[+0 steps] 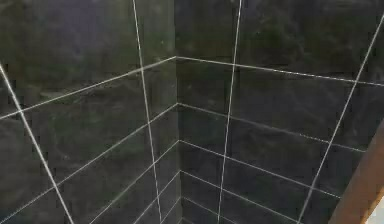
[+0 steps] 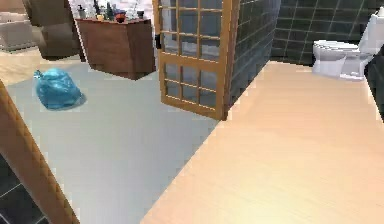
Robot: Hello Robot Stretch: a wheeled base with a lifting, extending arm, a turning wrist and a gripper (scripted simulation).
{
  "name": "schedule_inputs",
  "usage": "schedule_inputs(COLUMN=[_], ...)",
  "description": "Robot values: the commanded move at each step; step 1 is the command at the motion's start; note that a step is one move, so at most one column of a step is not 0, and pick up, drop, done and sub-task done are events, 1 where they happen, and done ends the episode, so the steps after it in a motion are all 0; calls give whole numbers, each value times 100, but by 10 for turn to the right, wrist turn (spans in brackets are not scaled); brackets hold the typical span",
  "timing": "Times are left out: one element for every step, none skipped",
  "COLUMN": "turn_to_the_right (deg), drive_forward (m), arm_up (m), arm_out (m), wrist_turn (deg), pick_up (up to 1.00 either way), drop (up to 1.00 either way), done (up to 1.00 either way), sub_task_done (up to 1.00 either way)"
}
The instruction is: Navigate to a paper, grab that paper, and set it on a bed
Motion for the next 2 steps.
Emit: schedule_inputs(turn_to_the_right=[450,450], drive_forward=[0,0], arm_up=[0,0], arm_out=[0,0], wrist_turn=[0,0], pick_up=[0,0], drop=[0,0], done=[0,0], sub_task_done=[0,0])
